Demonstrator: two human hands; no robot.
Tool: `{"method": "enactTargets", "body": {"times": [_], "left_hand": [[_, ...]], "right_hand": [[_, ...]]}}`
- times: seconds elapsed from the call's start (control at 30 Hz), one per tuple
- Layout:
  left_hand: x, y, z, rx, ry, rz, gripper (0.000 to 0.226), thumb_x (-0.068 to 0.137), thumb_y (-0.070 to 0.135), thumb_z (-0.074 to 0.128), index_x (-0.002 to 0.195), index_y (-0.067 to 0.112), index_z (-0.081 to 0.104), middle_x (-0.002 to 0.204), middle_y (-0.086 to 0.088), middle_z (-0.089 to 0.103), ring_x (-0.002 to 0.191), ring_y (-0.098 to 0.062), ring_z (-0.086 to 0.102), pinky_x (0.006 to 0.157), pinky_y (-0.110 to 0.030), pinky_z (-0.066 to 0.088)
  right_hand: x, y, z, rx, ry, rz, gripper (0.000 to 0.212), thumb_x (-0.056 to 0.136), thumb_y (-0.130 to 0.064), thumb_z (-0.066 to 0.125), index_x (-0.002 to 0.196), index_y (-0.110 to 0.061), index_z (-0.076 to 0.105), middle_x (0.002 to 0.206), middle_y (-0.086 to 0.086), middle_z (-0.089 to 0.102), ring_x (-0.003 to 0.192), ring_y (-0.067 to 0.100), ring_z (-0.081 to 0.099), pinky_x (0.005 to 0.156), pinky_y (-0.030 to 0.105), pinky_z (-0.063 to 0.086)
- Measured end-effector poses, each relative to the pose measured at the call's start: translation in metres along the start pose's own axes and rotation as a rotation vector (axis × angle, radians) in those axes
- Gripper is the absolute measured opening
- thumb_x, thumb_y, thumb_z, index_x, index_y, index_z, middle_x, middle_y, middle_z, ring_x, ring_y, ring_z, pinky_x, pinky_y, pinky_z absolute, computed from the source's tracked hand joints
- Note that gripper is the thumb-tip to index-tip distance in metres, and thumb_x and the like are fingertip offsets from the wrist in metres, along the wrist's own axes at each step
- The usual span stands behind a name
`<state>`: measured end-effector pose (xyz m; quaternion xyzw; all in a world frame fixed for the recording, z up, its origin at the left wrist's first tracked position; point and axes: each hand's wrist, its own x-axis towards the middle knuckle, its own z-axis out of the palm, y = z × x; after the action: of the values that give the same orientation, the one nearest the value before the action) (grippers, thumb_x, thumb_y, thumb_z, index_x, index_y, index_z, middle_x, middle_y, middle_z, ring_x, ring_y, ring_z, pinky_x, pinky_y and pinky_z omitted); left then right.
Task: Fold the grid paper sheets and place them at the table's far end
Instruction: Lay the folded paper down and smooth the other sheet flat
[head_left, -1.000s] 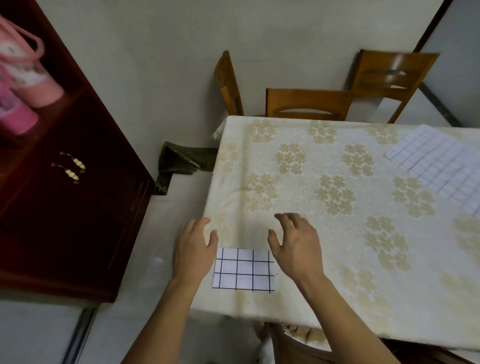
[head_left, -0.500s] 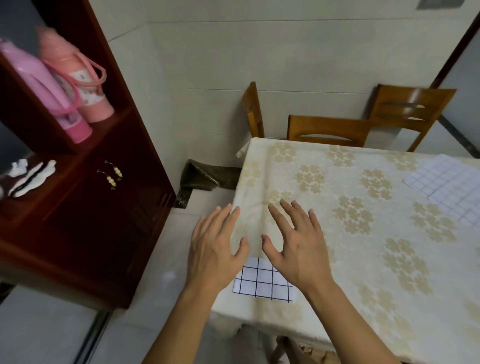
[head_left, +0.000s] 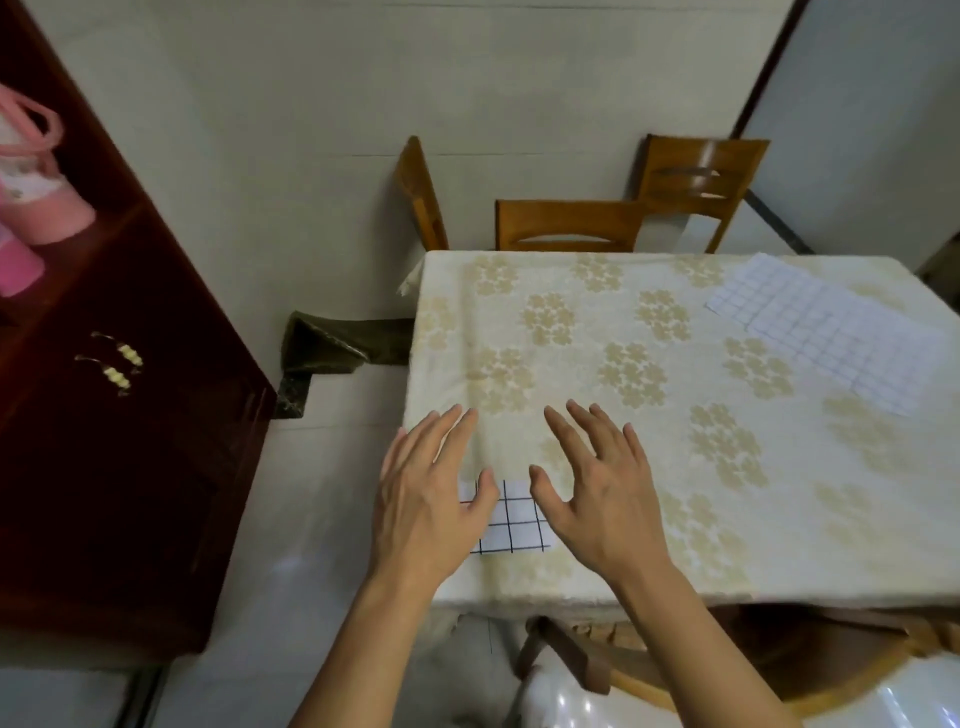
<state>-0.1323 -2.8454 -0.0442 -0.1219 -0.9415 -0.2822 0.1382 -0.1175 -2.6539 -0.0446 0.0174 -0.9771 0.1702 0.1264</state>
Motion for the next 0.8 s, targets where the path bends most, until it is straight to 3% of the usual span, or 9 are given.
{"method": "enactTargets", "body": {"times": [0.37,0.8], "left_hand": [[0.001,0.063,0.037,-0.15,-0.14,0.202,0.057,0.088,0.045,0.044,0.139,0.02,0.052,0.143,0.002,0.054,0.133,-0.017,0.047,0.114,-0.047,0.033],[-0.025,0.206,0.114,-0.189,-0.288,0.397,0.057,0.09,0.046,0.04,0.142,0.023,0.049,0.146,0.006,0.05,0.137,-0.013,0.041,0.119,-0.043,0.025]], "right_hand": [[-0.071,0.059,-0.048,-0.071,0.111,0.365,0.063,0.091,-0.055,0.04,0.146,-0.025,0.047,0.151,0.004,0.046,0.143,0.026,0.037,0.119,0.051,0.024],[-0.162,0.172,-0.109,-0.114,0.214,0.556,0.063,0.089,-0.054,0.042,0.143,-0.023,0.05,0.147,0.005,0.05,0.14,0.026,0.04,0.115,0.055,0.03]]}}
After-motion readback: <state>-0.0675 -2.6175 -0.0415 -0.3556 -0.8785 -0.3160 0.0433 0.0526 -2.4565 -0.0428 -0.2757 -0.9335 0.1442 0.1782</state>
